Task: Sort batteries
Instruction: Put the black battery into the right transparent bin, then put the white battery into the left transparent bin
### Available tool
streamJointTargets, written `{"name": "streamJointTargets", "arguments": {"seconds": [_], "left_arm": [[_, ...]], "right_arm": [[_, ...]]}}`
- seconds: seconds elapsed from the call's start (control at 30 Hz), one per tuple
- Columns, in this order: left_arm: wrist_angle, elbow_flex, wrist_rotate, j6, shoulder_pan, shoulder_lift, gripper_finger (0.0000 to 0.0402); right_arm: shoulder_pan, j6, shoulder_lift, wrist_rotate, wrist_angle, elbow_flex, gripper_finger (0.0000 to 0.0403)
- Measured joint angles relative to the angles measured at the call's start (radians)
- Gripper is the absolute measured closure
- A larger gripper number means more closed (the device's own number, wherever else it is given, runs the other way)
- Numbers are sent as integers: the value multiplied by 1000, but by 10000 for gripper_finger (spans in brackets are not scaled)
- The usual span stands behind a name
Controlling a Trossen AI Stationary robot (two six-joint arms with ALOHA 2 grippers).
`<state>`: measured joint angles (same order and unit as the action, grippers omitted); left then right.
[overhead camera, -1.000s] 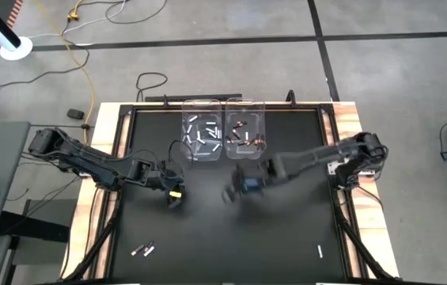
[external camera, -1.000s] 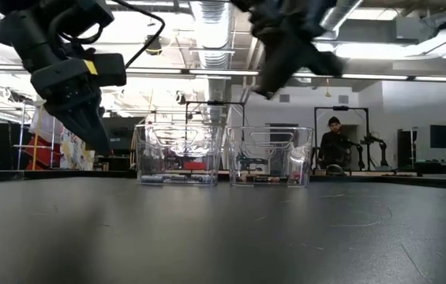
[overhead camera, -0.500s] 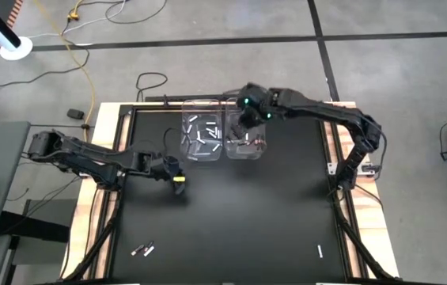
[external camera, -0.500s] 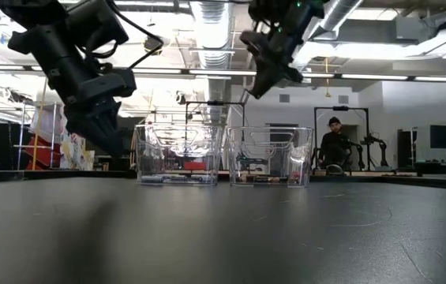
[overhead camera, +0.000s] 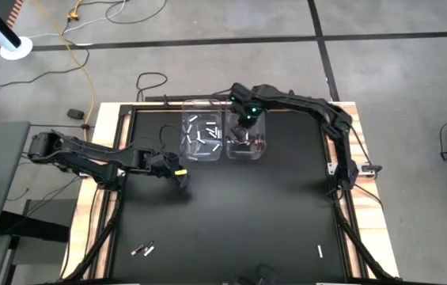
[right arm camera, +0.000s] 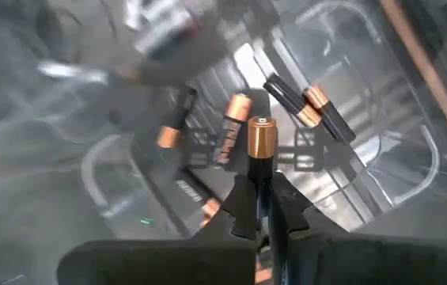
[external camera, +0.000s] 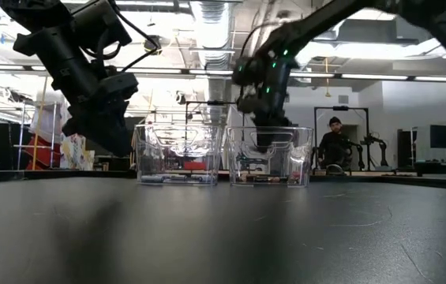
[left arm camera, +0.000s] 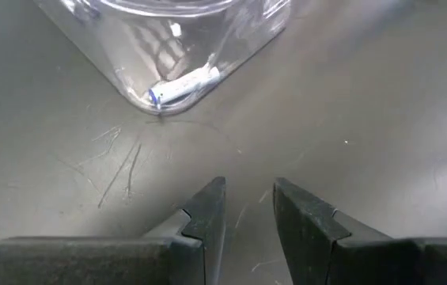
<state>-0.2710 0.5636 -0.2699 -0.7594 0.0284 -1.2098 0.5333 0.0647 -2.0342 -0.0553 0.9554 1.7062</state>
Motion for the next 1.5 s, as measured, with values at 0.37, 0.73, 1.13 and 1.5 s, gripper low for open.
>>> {"name": "streamJointTargets", "arguments": {"seconds": [0.37,0.73,1.13,1.5], "left_arm": [[0,0,0,-57,0,0,301],[0,0,-1,-67,0,0,301],[0,0,-1,-31,0,0,301],[-2,0,62,99,-1,0,301]], "right_arm": [[6,-77,-186,1,68,71,359],[6,-100,-190,4,58,71,301],[18,-39,-190,4,202,171,257],[0,125,-77,4,441,326,272]]}}
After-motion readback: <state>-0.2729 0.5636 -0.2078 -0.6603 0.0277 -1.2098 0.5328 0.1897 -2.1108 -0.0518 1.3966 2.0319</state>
